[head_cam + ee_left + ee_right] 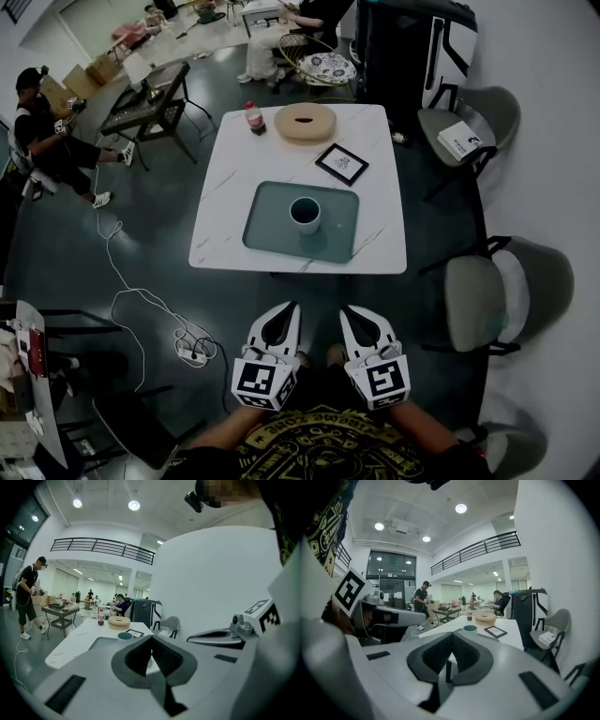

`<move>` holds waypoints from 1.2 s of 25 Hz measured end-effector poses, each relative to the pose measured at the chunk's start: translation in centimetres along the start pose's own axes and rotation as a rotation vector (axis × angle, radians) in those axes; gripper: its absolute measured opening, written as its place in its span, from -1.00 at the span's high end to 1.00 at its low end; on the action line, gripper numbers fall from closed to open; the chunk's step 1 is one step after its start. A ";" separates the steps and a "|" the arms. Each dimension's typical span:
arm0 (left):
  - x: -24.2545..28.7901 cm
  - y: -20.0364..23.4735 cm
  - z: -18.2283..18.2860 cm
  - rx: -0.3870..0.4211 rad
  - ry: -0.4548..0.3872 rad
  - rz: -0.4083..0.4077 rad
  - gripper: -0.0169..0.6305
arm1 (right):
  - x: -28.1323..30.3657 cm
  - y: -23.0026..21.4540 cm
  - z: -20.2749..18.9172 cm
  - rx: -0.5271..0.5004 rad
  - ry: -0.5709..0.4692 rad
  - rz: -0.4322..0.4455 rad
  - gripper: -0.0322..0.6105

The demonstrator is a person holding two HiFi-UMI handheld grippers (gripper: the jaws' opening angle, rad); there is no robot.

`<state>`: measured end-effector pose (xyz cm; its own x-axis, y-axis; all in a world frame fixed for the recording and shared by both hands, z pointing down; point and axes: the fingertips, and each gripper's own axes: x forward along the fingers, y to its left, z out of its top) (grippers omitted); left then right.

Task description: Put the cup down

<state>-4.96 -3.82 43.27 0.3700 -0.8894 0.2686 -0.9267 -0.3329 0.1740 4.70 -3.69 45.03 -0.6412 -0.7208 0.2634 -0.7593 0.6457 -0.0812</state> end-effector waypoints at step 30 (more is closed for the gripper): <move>-4.0 3.8 -1.5 -0.015 0.025 -0.035 0.91 | -0.2 5.8 -1.5 0.014 0.073 -0.024 0.89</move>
<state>-9.87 -1.01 44.30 0.4038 -0.8691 0.2859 -0.9123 -0.3589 0.1974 0.61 0.56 45.99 -0.6134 -0.7152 0.3350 -0.7760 0.6245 -0.0878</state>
